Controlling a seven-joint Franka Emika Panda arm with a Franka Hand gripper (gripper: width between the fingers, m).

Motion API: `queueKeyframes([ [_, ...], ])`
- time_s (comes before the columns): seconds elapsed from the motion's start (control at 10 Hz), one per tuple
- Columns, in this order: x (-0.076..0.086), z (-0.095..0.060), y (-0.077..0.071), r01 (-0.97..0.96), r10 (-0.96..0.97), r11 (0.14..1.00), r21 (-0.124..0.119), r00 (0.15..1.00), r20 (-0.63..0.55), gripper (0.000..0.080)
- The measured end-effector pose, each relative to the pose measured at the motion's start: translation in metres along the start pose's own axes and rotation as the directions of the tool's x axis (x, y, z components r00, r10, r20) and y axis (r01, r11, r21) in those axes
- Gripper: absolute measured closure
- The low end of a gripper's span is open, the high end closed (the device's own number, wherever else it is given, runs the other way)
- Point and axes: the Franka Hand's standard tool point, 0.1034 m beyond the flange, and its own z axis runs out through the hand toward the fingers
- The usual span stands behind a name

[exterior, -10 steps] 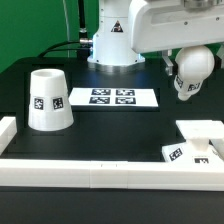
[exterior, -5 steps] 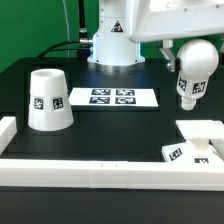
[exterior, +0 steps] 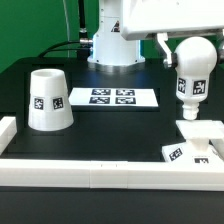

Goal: Assemble lamp

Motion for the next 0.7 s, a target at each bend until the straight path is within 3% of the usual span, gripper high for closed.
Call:
queueKeyframes([
  [0.3,0.029,-0.001,0.008,0.023,-0.023,1.0,0.002,1.0,0.014,0.0221],
  [0.5,0.035,0.005,0.01,0.019,-0.019,1.0,0.003,1.0,0.016,0.0221],
  [0.7,0.026,0.016,0.003,0.021,-0.021,1.0,0.012,0.999,0.033,0.0221],
])
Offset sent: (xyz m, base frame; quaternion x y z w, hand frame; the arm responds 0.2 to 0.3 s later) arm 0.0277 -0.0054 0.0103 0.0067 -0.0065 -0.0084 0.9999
